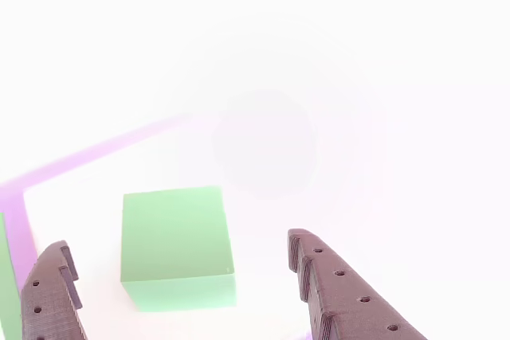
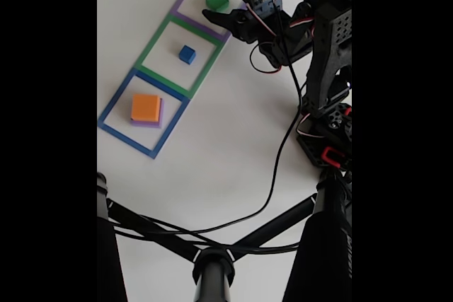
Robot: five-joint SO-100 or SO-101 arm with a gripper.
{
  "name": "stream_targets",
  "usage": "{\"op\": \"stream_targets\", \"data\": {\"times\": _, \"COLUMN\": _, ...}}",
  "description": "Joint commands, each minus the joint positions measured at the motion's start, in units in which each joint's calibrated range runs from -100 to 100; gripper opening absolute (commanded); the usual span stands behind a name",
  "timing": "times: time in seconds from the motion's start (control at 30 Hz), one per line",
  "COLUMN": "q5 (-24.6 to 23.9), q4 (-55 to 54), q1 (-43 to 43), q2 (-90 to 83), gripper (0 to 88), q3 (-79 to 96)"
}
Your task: Tower of hanoi
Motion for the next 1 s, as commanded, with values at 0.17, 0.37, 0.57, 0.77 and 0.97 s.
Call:
{"op": "stream_targets", "data": {"times": 0.17, "q5": 0.0, "q4": -2.3, "q1": -2.18, "q2": -0.2, "gripper": 26.5, "q3": -1.15}}
{"op": "stream_targets", "data": {"times": 0.37, "q5": 0.0, "q4": -2.62, "q1": -2.18, "q2": 0.21, "gripper": 24.3, "q3": -1.15}}
{"op": "stream_targets", "data": {"times": 0.57, "q5": 0.0, "q4": -3.02, "q1": -1.99, "q2": 0.61, "gripper": 23.0, "q3": -1.24}}
{"op": "stream_targets", "data": {"times": 0.77, "q5": 0.0, "q4": -3.02, "q1": -1.41, "q2": 1.1, "gripper": 20.5, "q3": -1.24}}
{"op": "stream_targets", "data": {"times": 0.97, "q5": 0.0, "q4": -3.11, "q1": -1.22, "q2": 1.42, "gripper": 16.0, "q3": -1.24}}
